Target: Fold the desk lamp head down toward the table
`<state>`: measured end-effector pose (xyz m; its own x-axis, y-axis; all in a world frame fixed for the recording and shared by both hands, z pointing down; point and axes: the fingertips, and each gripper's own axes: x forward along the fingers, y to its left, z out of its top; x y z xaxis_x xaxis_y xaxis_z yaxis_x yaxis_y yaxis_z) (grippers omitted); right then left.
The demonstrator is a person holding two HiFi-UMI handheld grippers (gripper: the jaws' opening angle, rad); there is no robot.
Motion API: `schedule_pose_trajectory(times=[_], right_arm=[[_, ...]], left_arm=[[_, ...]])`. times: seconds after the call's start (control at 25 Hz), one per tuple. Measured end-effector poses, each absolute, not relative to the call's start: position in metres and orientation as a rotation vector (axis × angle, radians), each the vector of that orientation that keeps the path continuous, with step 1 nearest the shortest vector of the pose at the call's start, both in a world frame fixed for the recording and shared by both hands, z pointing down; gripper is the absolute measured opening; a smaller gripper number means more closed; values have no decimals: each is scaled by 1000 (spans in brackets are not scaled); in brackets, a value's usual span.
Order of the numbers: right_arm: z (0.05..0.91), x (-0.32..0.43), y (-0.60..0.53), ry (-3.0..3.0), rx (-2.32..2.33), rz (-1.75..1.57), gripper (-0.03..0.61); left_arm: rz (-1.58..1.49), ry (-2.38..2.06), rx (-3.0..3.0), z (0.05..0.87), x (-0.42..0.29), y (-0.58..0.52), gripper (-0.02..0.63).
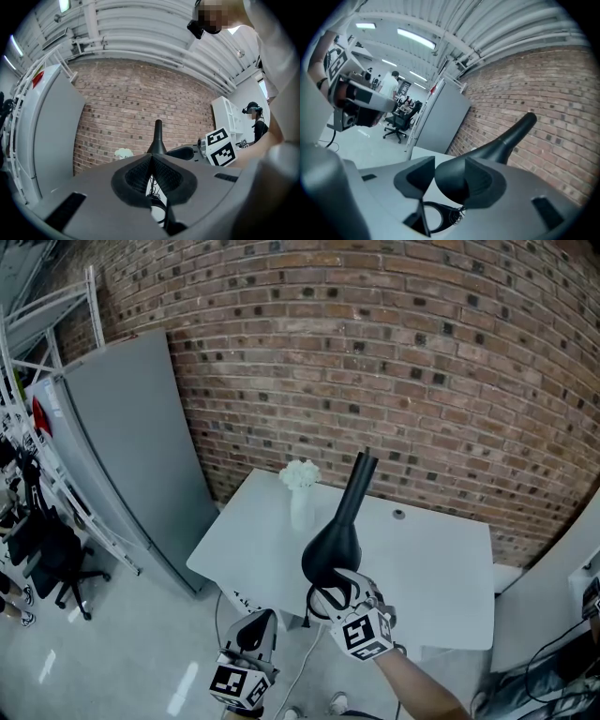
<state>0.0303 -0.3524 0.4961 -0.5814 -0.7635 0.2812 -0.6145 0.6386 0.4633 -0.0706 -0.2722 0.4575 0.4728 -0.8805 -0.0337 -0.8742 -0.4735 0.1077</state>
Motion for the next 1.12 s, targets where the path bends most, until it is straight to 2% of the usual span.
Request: schedule_pose_trajectory(times=[0.16,0.88,1.12], right_arm=[[480,29,-342,-2489,1121,-388,203],[453,34,-292,-2736,1229,-127,44],[439,42,-283,-2794,1278,-62,24]], left_arm=[[-130,-1571,2625,457,-70,-273,7],[-113,-1619,2595,464,-79,-267,8],[-120,-1617,2605,460,-77,-265,6]])
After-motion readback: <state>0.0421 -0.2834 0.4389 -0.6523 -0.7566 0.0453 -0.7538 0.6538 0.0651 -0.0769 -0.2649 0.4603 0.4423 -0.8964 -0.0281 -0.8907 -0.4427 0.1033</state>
